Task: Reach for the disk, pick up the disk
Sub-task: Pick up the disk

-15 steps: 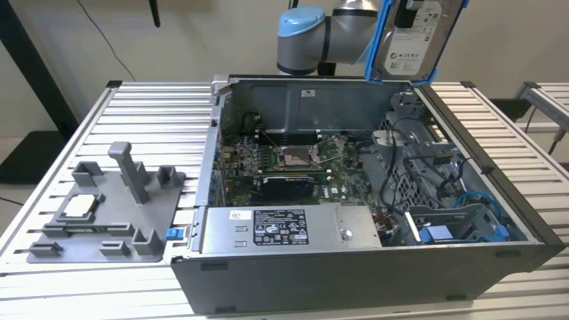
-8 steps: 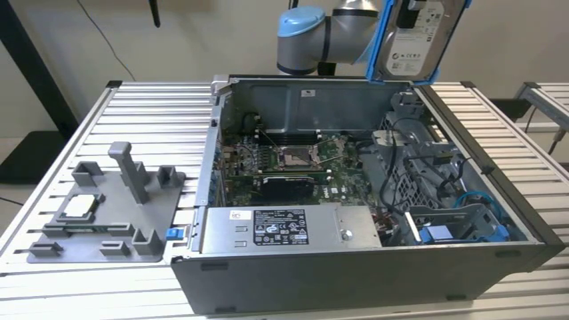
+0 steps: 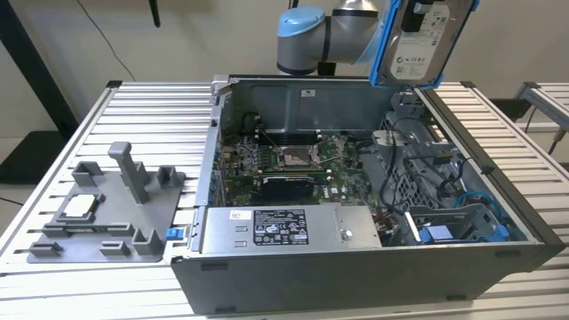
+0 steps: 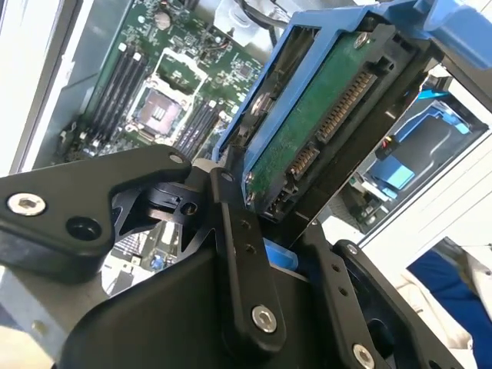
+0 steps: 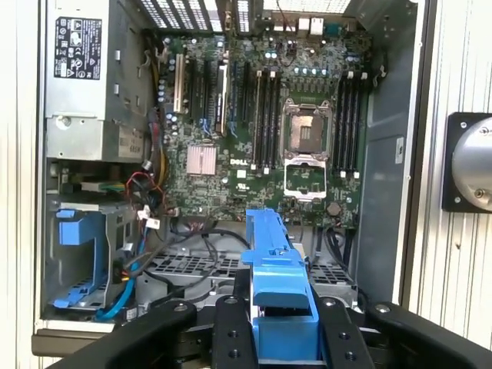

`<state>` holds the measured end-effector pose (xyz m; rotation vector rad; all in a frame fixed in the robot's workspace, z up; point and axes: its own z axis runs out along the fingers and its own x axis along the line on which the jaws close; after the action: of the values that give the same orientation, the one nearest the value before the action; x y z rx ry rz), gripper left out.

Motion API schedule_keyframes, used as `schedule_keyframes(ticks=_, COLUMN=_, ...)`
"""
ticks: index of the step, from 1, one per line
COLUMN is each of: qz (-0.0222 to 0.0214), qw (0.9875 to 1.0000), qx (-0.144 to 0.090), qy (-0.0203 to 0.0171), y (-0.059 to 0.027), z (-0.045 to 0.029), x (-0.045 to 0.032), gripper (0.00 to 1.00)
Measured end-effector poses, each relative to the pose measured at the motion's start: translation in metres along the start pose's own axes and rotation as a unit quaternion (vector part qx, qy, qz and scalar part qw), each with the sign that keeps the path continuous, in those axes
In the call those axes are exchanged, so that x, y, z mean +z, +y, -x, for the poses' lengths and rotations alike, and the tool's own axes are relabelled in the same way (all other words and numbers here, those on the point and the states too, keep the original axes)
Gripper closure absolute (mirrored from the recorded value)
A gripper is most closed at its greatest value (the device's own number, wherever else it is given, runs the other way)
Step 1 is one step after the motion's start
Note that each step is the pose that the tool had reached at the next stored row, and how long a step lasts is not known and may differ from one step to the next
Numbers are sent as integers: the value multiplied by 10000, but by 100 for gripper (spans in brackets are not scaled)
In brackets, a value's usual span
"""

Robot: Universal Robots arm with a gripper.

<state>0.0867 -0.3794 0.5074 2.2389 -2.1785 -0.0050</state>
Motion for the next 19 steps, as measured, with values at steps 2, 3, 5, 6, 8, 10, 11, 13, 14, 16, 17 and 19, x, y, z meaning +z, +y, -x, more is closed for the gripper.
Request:
schedule_keyframes(ticks=2, qz=0, qw=10000, qx=0, qy=-3, y=0, z=-50, x=1, gripper=100)
schedule_keyframes(ticks=3, qz=0, qw=10000, qx=0, qy=-4, y=-1, z=-73, x=1, gripper=100)
schedule_keyframes(ticks=5, qz=0, qw=10000, qx=0, qy=-5, y=-1, z=-118, x=1, gripper=100)
schedule_keyframes(ticks=6, qz=0, qw=10000, qx=0, qy=-6, y=-1, z=-139, x=2, gripper=100)
schedule_keyframes(ticks=8, qz=0, qw=10000, qx=0, qy=-7, y=0, z=-185, x=2, gripper=100)
schedule_keyframes(ticks=10, qz=0, qw=10000, qx=0, qy=-9, y=0, z=-232, x=3, gripper=100)
schedule_keyframes(ticks=11, qz=0, qw=10000, qx=0, qy=-9, y=1, z=-257, x=3, gripper=100)
schedule_keyframes(ticks=13, qz=0, qw=10000, qx=0, qy=-11, y=2, z=-304, x=4, gripper=100)
schedule_keyframes(ticks=14, qz=0, qw=10000, qx=0, qy=-12, y=2, z=-328, x=4, gripper=100)
schedule_keyframes(ticks=16, qz=0, qw=10000, qx=0, qy=-13, y=3, z=-370, x=5, gripper=100)
schedule_keyframes(ticks=17, qz=0, qw=10000, qx=0, qy=-13, y=4, z=-384, x=4, gripper=100)
schedule_keyframes(ticks=19, qz=0, qw=10000, qx=0, qy=-14, y=4, z=-391, x=5, gripper=100)
